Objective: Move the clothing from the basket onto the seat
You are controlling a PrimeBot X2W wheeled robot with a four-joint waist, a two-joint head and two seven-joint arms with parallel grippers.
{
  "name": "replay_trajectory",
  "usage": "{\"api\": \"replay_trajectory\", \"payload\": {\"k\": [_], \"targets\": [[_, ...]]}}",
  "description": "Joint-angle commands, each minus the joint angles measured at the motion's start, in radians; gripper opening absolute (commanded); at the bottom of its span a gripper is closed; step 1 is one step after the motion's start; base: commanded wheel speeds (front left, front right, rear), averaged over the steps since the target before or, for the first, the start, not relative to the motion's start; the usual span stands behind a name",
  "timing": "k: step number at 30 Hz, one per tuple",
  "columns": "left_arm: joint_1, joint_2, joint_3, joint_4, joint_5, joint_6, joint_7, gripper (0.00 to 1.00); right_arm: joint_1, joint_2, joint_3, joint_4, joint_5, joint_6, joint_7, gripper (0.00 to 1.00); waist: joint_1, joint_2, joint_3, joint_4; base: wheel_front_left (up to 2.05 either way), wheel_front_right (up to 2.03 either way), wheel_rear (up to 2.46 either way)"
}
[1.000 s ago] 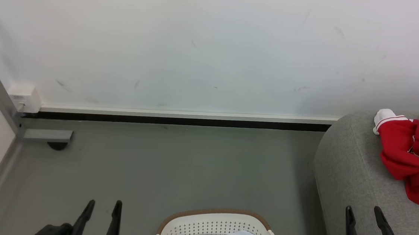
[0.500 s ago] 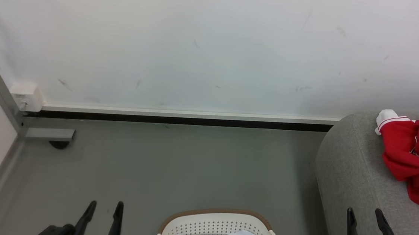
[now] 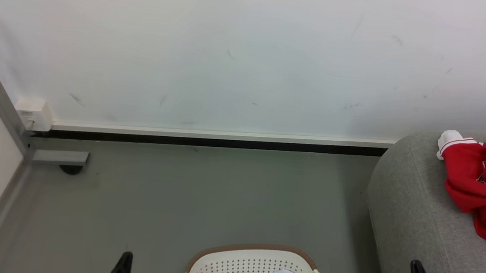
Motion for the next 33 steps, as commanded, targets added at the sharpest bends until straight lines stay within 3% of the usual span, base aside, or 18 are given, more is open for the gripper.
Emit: {"api": "replay_trajectory", "payload": {"k": [1,33], "targets": [[-0.014,0.002,0.014,-0.008,-0.041,-0.002,0.015,0.0,-0.014,-0.004,-0.007,-0.011,0.048,0.0,0.015,0.0,0.0,-0.0001,0.001,0.001,0.0,0.0,0.0],[-0.06,-0.025,0.101,-0.038,-0.518,-0.025,0.15,0.0,-0.049,-0.01,-0.045,-0.053,0.566,-0.001,0.15,0.0,0.0,-0.0001,0.015,0.016,0.0,0.0,0.0]]}}
